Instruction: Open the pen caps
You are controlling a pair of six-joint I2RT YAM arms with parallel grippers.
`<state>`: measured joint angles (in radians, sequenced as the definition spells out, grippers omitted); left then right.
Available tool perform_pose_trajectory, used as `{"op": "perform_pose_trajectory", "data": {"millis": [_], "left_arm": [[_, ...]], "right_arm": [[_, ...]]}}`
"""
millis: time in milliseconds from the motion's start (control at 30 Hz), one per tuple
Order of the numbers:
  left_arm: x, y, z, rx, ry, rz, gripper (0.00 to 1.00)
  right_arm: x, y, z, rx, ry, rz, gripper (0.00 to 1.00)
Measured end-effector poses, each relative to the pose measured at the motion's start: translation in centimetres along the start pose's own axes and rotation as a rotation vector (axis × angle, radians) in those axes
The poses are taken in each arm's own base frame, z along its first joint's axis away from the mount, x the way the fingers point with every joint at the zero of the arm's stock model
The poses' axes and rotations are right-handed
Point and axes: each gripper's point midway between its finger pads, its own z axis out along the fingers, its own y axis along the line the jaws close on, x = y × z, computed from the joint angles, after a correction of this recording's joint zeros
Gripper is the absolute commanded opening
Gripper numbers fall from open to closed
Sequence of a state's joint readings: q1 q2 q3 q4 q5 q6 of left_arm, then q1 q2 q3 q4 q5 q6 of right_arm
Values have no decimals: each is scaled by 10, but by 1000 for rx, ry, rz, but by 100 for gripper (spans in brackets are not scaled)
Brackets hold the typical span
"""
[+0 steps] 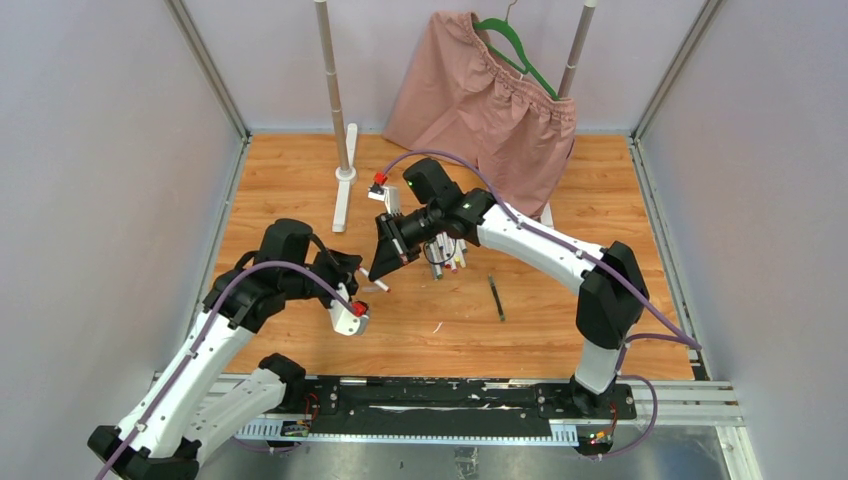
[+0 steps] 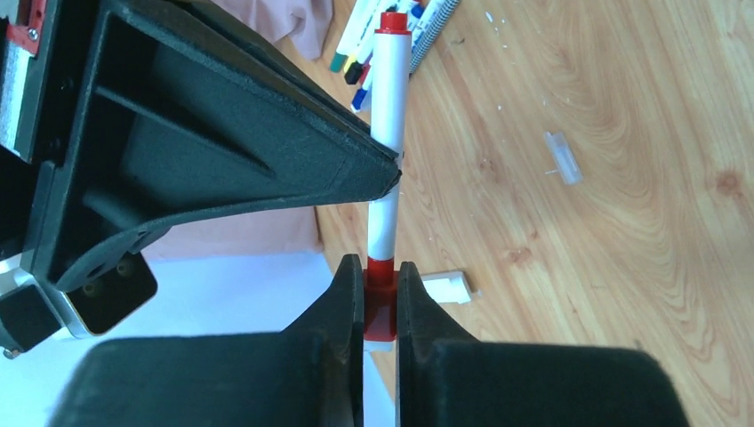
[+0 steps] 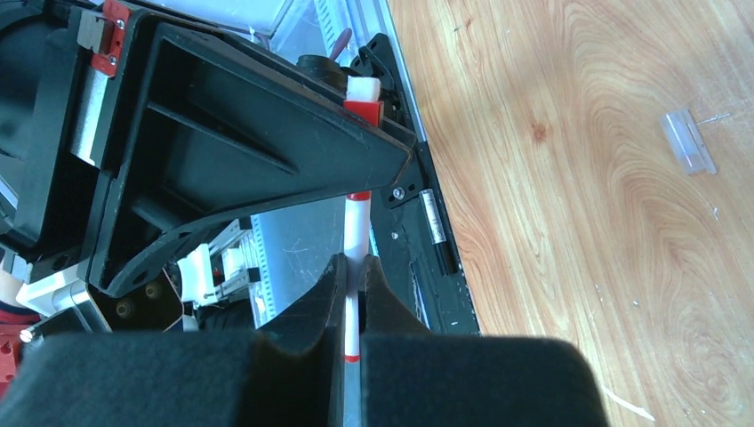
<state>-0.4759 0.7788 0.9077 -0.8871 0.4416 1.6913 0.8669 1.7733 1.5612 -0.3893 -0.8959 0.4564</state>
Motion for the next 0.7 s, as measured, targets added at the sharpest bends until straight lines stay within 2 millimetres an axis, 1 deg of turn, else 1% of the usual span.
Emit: {"op": "perform_pose_trajectory", "data": {"millis": [33, 100, 133, 167, 200, 267, 333, 433, 467, 533, 567, 600, 633, 700], "left_arm": [[0, -1, 0, 4, 2, -1, 0], [1, -1, 1, 6, 5, -3, 0], [1, -1, 1, 7, 5, -8, 0], [1, -2, 1, 8, 5, -14, 0], [2, -2, 2, 9, 7, -21, 0], [3, -3, 3, 14, 8, -40, 0], [3, -4, 5, 23, 6, -76, 0], [4, -3, 7, 26, 6, -120, 0], [4, -2, 6, 23, 7, -127, 0], [6, -3, 5, 26, 16, -142, 0], [6, -3, 5, 25, 20, -144, 0], [7, -3, 5, 24, 23, -147, 0], [7, -2, 4, 18, 25, -147, 0], [7, 0, 3, 7, 29, -143, 0]], "right_arm": [[0, 0, 0, 1, 0, 1, 6], [0, -1, 0, 4, 0, 3, 30], [0, -2, 1, 6, 0, 5, 39], [0, -2, 1, 6, 0, 8, 44], [0, -1, 1, 5, 0, 11, 47], [2, -2, 2, 4, -3, 22, 47], [7, -6, 5, 1, -7, 45, 43], [12, -14, 10, -3, -17, 89, 29], [13, -15, 11, -5, -19, 101, 23], [11, -13, 13, -20, -31, 116, 12], [9, -11, 12, -26, -40, 117, 10], [7, -9, 12, -31, -47, 117, 9], [6, -8, 12, -30, -51, 120, 12], [5, -7, 11, -35, -58, 121, 26]]}}
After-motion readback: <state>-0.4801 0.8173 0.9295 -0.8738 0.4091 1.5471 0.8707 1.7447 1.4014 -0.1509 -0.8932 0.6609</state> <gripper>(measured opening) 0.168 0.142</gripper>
